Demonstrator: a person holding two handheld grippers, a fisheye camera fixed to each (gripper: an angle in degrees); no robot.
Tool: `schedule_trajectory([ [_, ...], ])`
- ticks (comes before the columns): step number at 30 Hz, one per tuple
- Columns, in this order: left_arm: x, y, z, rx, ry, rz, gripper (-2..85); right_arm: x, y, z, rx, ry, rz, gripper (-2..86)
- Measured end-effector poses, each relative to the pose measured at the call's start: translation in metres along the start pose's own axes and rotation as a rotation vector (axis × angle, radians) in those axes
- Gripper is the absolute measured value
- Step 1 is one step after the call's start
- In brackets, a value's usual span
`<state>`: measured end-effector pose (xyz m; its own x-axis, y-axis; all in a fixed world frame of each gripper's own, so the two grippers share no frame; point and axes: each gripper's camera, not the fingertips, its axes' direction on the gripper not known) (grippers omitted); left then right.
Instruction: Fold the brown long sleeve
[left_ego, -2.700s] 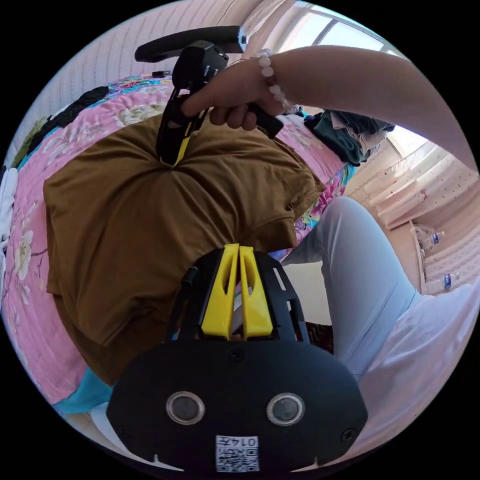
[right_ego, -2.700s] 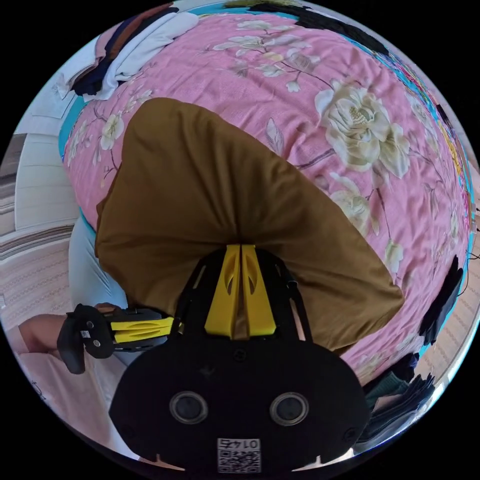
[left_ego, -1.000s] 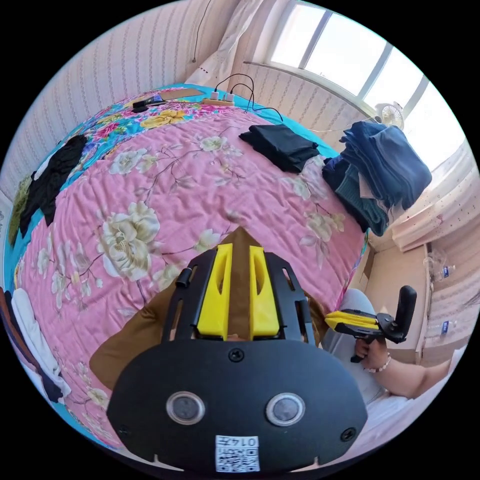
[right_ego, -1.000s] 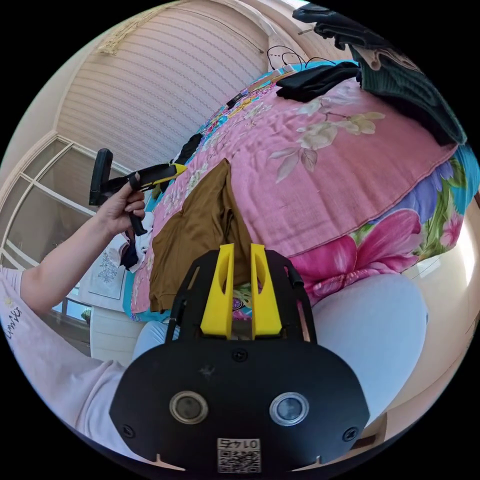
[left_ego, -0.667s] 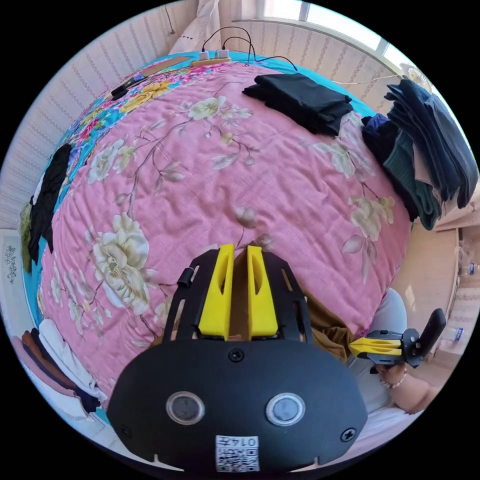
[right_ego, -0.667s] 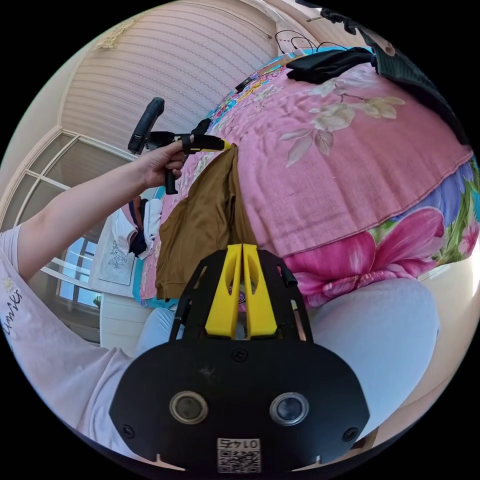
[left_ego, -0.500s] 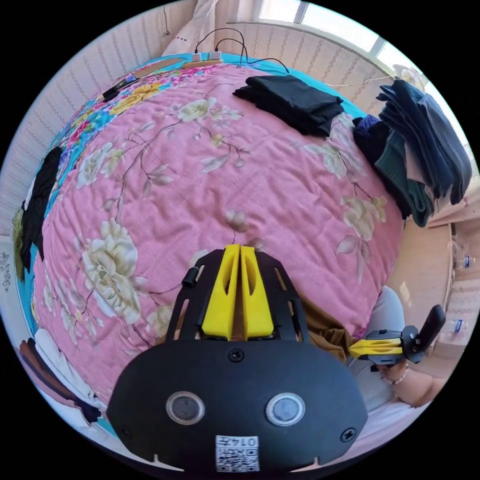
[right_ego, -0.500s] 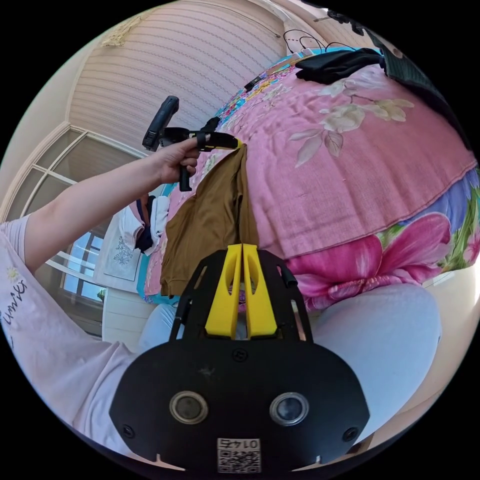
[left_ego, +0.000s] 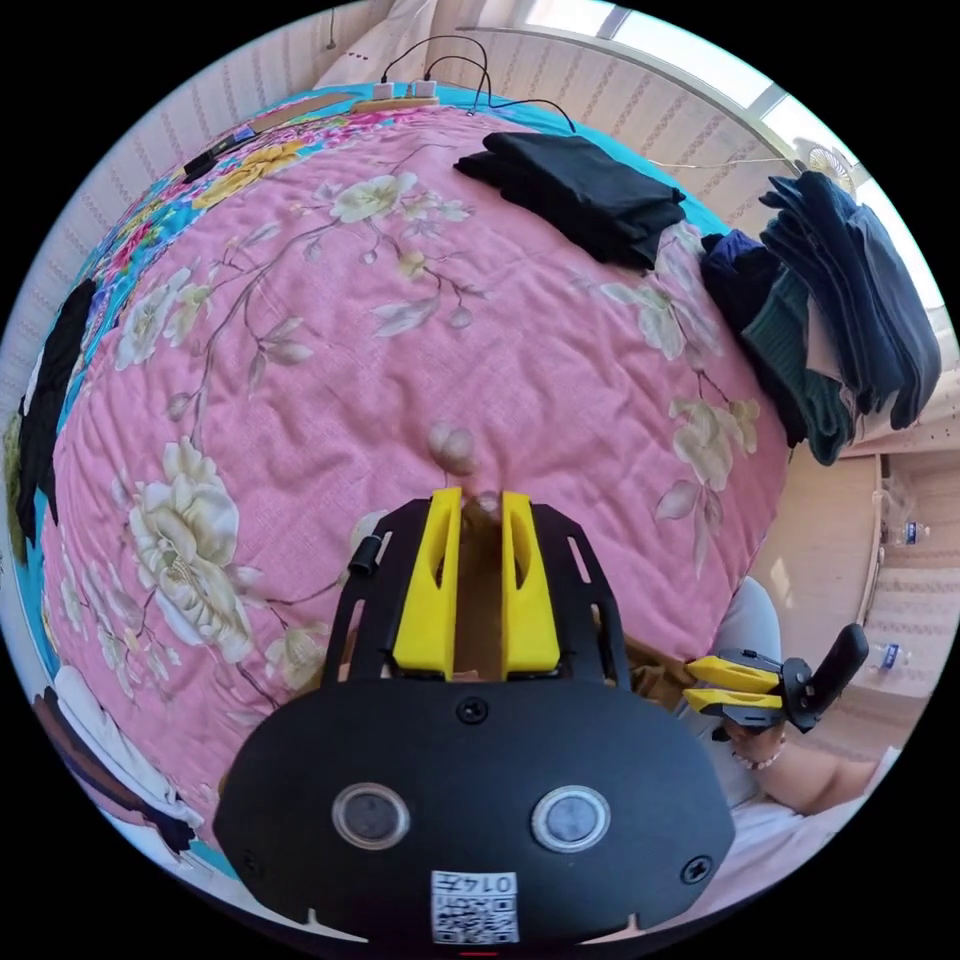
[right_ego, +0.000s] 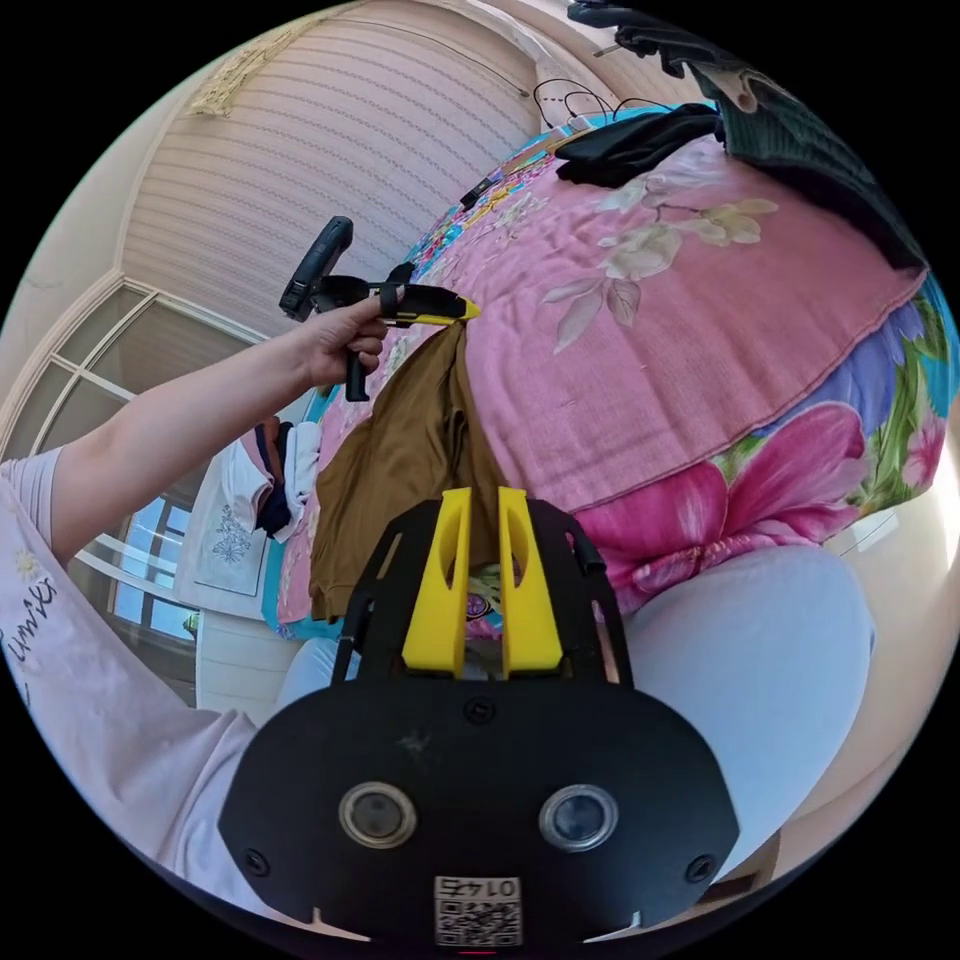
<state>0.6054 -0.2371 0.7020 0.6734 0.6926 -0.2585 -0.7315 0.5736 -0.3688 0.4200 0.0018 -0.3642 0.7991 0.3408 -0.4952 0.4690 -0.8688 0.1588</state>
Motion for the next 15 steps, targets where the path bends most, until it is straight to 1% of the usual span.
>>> schedule_trajectory([
  [2,-0.003,0.002,-0.005,0.014,0.029,-0.028,0.2,-0.002,-0.003,0.001,0.014,0.026,0.023,6.2],
  [3,-0.001,0.005,-0.009,0.024,0.01,-0.008,-0.4,-0.004,-0.006,0.004,-0.001,0.029,0.028,5.9],
  [6,0.004,0.012,-0.018,0.038,-0.047,0.043,-0.8,-0.012,-0.016,0.014,-0.06,0.062,0.037,2.6],
  [9,0.003,0.029,-0.033,0.046,-0.093,0.06,-0.9,-0.024,-0.023,0.016,-0.064,0.058,0.017,1.1],
  [15,-0.017,0.071,-0.077,0.112,-0.095,0.022,-1.0,-0.059,-0.038,0.014,-0.059,-0.049,-0.07,0.4],
])
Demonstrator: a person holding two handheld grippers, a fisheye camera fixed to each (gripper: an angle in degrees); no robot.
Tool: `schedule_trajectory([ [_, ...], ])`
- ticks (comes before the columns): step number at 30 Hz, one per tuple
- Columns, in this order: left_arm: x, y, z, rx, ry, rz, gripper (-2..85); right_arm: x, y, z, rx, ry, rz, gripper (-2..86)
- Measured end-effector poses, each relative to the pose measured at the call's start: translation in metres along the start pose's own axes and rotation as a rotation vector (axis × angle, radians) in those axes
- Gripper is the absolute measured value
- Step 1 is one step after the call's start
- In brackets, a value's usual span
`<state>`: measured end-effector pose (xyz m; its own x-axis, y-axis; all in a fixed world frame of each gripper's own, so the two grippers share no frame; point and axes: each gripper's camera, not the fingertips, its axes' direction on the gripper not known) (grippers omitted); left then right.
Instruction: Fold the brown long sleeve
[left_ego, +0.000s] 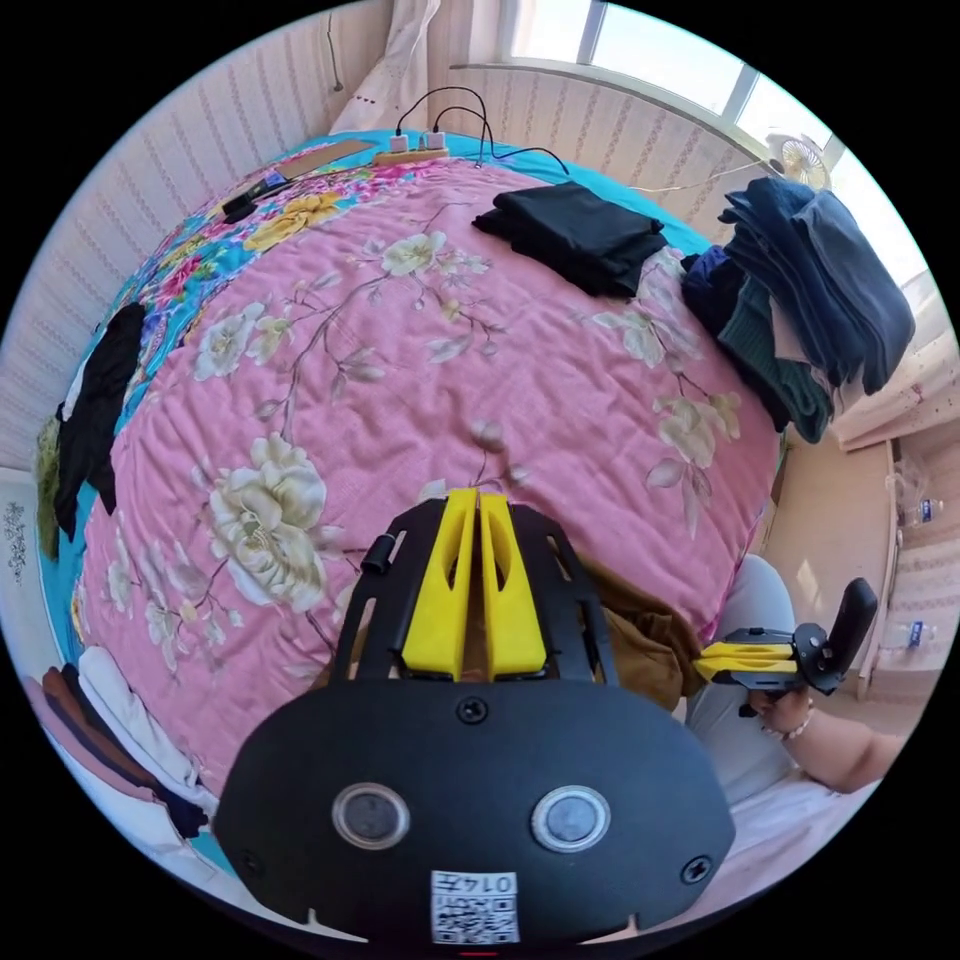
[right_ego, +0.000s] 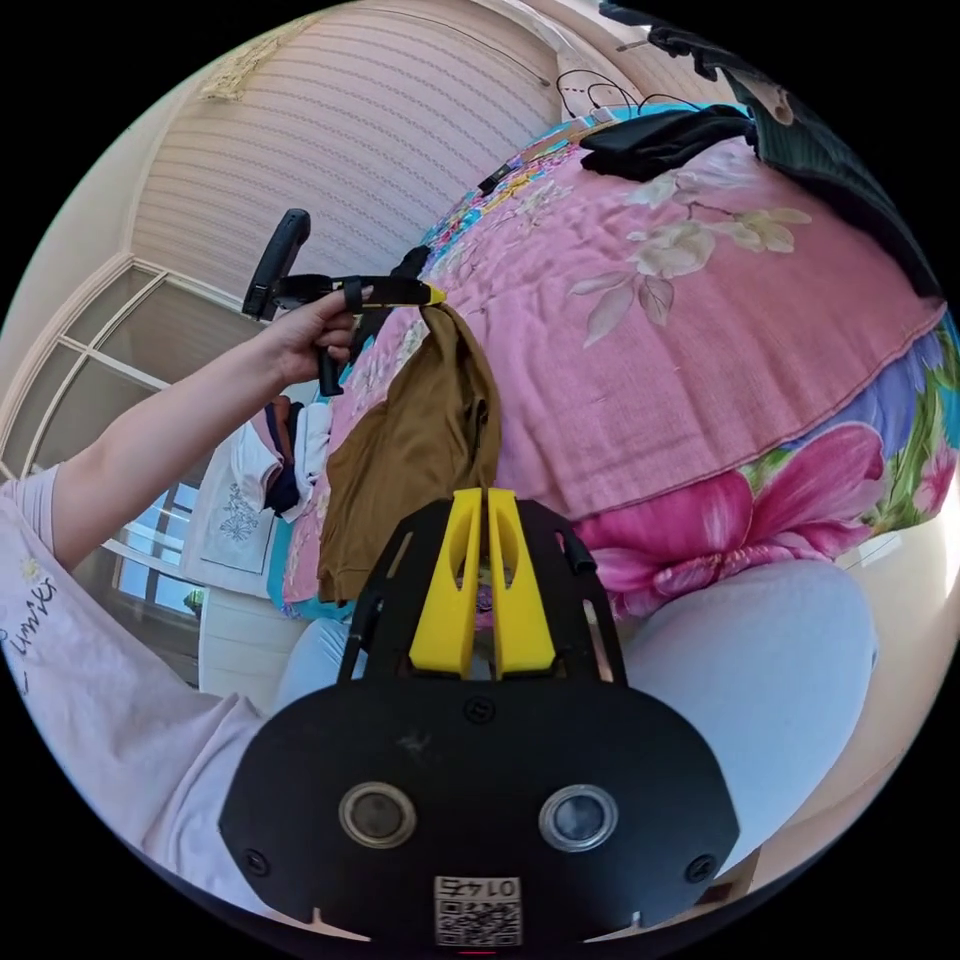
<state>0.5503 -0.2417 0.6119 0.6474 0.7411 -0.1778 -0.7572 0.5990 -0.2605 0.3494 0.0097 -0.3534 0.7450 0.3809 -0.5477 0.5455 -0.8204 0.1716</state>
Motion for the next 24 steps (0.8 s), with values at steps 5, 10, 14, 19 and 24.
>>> schedule_trajectory([
  [5,-0.029,0.048,-0.042,0.061,-0.015,-0.071,-1.0,-0.053,-0.019,0.002,-0.052,-0.053,-0.13,0.3],
  [10,-0.072,0.109,-0.084,0.084,-0.073,-0.139,-1.0,-0.143,-0.045,0.016,-0.114,-0.22,-0.298,0.4],
  [14,-0.127,0.192,-0.123,0.113,-0.155,-0.252,-1.0,-0.223,-0.064,0.046,-0.231,-0.344,-0.461,0.8],
  [19,-0.186,0.308,-0.136,0.1,-0.315,-0.478,-1.0,-0.337,-0.076,0.13,-0.471,-0.322,-0.64,4.0],
  [24,-0.191,0.428,-0.137,0.158,-0.129,-0.598,-0.7,-0.389,-0.082,0.163,-0.665,-0.349,-0.671,7.4],
])
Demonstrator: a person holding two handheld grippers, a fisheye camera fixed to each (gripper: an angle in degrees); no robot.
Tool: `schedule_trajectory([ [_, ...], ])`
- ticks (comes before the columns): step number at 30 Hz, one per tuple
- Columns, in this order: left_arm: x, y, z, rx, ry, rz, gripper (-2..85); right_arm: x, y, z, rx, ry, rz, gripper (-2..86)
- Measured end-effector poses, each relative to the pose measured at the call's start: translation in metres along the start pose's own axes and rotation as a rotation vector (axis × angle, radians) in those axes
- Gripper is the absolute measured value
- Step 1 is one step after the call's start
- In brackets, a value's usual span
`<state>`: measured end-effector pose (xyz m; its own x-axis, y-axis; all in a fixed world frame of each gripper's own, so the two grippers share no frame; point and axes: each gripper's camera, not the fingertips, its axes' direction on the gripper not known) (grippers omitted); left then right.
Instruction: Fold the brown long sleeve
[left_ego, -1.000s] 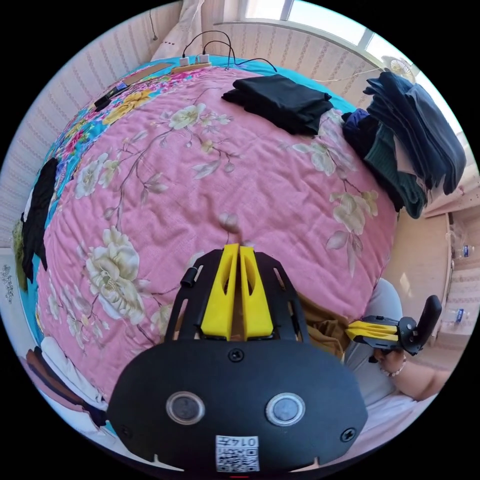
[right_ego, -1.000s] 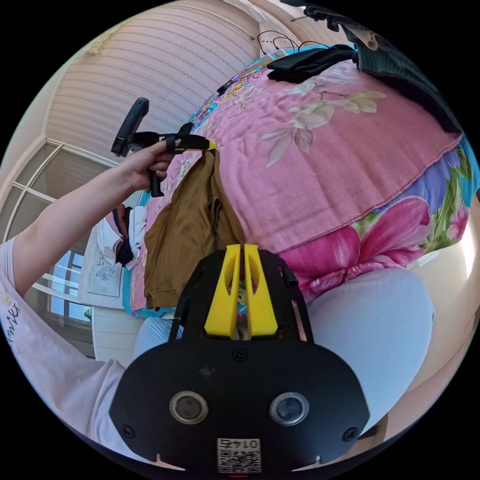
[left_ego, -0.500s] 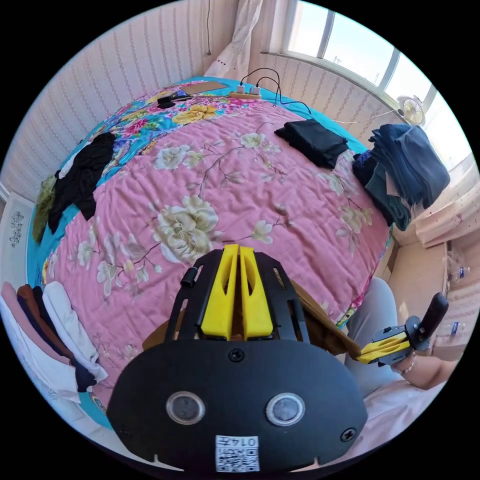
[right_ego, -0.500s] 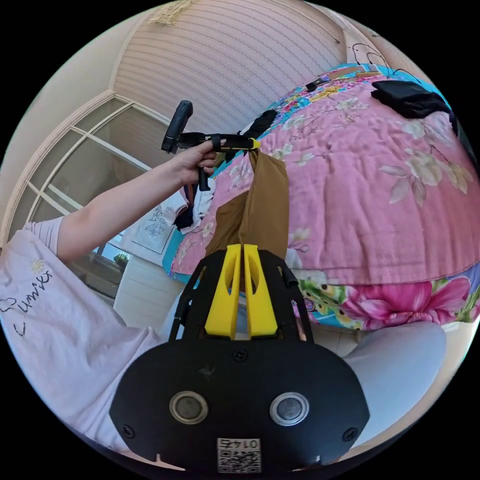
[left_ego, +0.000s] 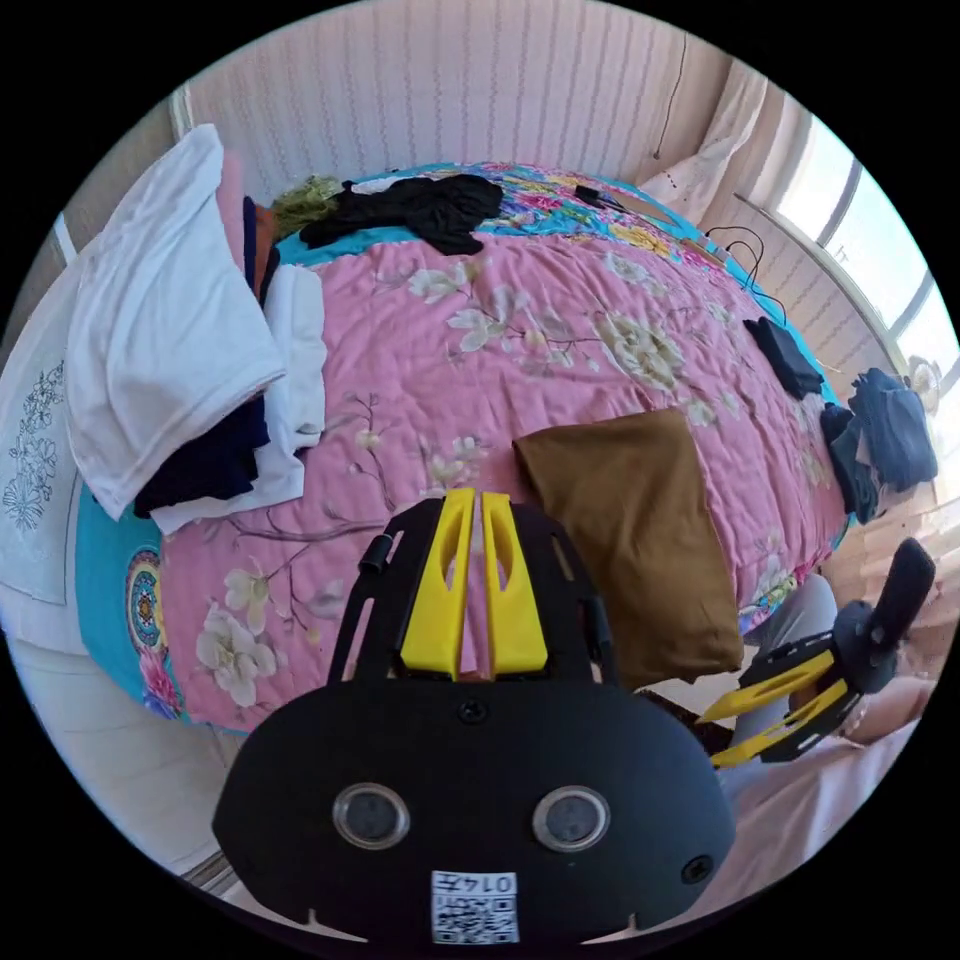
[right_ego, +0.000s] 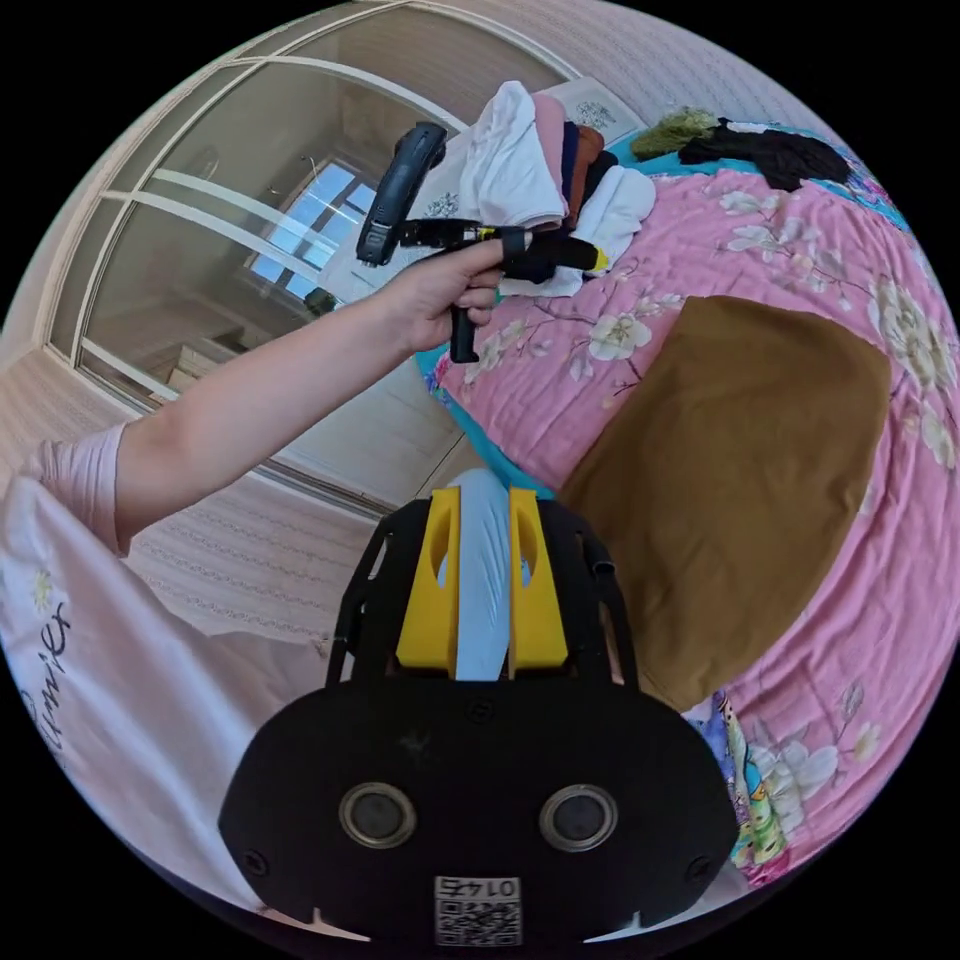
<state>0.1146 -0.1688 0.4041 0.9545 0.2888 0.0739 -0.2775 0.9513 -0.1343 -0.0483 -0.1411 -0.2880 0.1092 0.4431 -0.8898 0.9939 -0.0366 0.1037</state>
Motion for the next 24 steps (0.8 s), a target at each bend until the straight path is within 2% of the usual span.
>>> schedule_trajectory([
  [4,-0.01,0.072,-0.004,-0.015,0.171,-0.028,0.9,-0.015,-0.037,-0.02,-0.061,0.145,-0.061,7.5],
  [6,-0.008,0.108,-0.004,-0.018,0.237,-0.056,4.9,-0.013,-0.061,-0.033,-0.082,0.234,-0.057,7.7],
  [14,0.0,0.141,0.008,-0.054,0.25,-0.096,9.9,-0.011,-0.201,-0.05,-0.186,0.552,-0.128,9.2],
  [16,-0.003,0.144,0.016,-0.085,0.253,-0.107,10.2,-0.01,-0.232,-0.032,-0.299,0.633,-0.166,12.2],
  [21,-0.003,0.158,0.018,-0.059,0.201,-0.114,8.7,0.006,-0.266,-0.004,-0.525,0.629,-0.08,15.5],
  [24,0.006,0.162,0.009,-0.047,0.166,-0.048,2.7,0.004,-0.271,-0.007,-0.568,0.58,-0.038,13.4],
])
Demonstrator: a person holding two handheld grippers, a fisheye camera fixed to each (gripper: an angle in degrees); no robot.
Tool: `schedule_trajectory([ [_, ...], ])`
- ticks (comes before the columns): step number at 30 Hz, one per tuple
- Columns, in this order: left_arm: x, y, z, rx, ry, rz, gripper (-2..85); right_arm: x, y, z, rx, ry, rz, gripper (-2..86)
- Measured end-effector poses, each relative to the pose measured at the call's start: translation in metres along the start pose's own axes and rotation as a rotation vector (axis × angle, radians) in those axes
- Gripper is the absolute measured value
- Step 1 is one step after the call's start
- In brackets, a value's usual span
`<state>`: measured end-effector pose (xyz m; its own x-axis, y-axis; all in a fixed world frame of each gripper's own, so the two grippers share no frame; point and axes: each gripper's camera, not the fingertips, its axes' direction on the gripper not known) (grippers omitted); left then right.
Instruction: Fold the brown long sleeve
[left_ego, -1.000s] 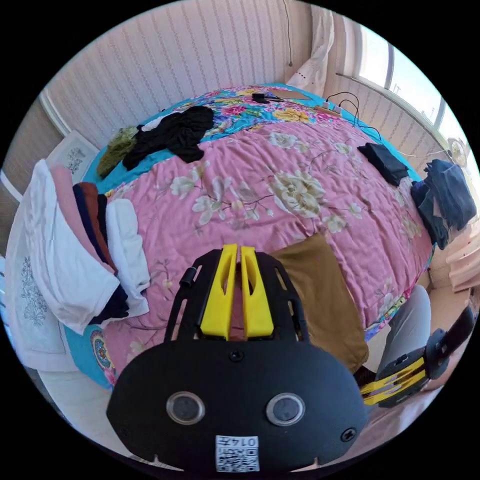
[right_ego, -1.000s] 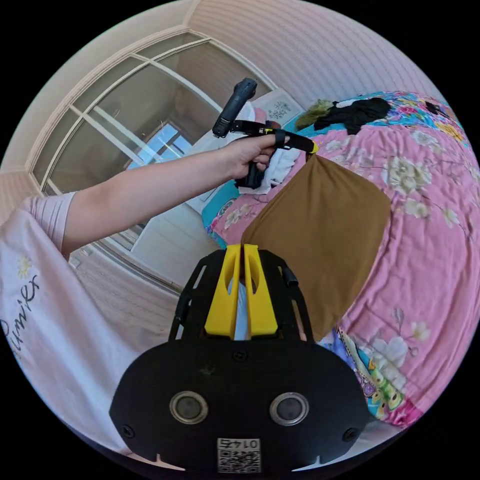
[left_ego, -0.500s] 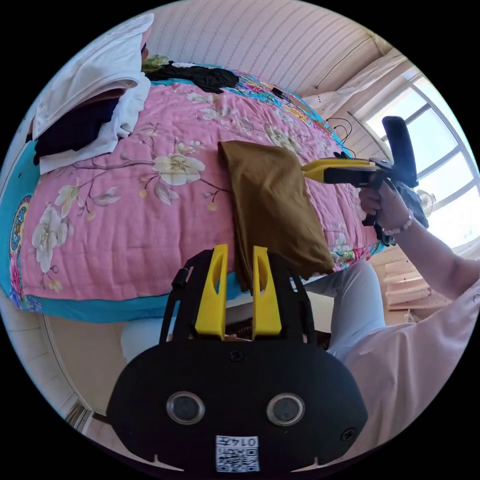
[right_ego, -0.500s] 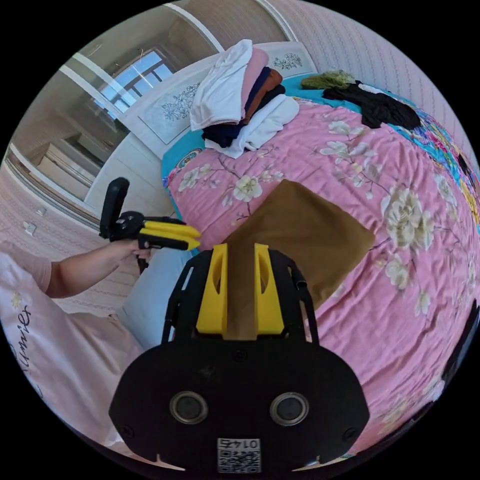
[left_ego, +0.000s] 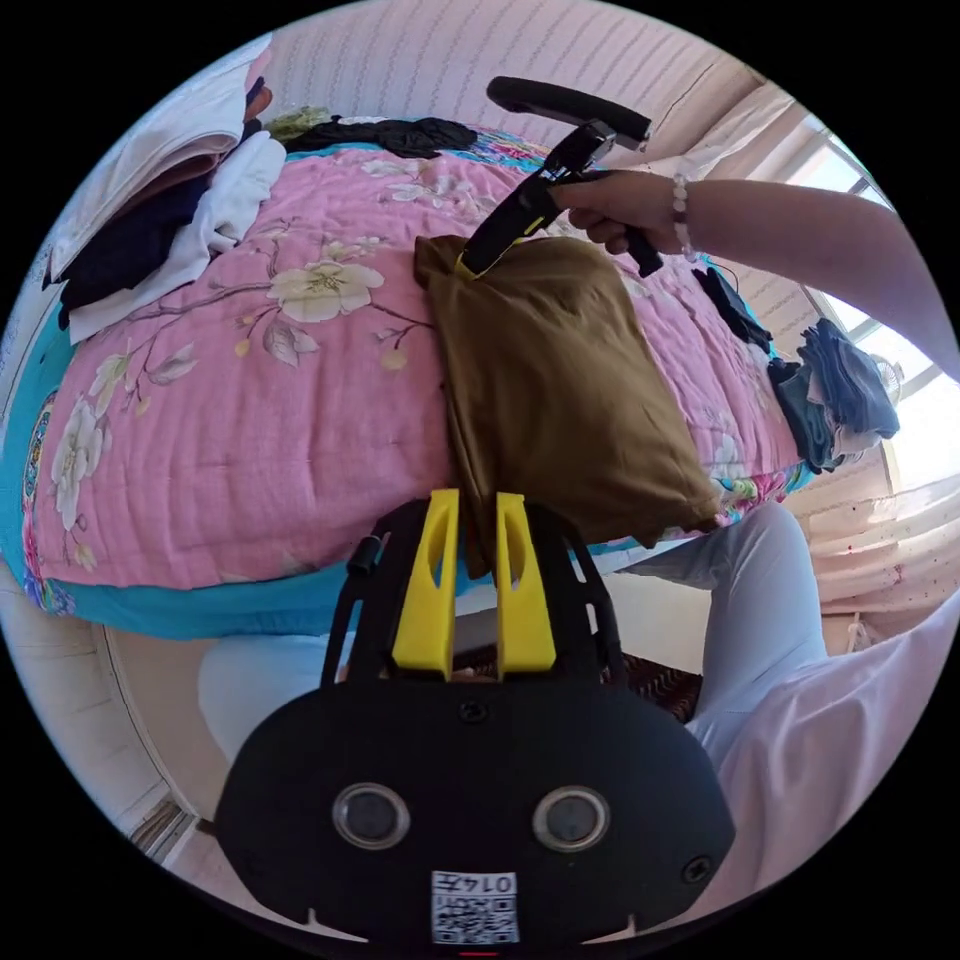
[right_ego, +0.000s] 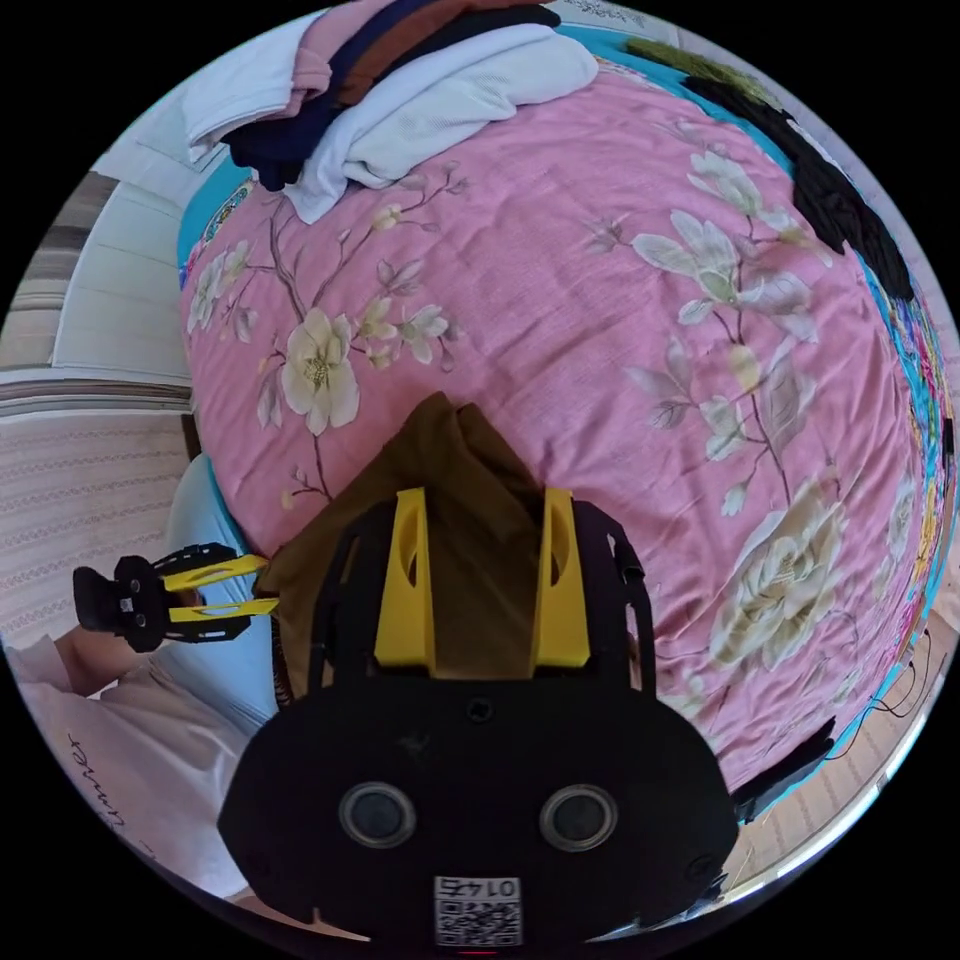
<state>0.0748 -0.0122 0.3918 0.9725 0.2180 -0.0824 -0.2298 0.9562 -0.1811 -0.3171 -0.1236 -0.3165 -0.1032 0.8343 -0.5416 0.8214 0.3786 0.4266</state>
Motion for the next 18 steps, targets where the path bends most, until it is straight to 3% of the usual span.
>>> schedule_trajectory([
  [4,0.004,0.006,-0.008,0.022,-0.004,-0.002,-0.6,-0.016,0.027,-0.03,0.041,0.028,-0.076,3.2],
  [13,0.026,0.03,-0.098,0.269,0.115,0.127,-1.0,-0.023,0.218,-0.131,0.562,-0.053,0.097,1.5],
  [18,0.045,0.015,-0.155,0.388,0.101,0.194,-1.0,-0.03,0.317,-0.179,0.753,-0.035,0.167,1.5],
])
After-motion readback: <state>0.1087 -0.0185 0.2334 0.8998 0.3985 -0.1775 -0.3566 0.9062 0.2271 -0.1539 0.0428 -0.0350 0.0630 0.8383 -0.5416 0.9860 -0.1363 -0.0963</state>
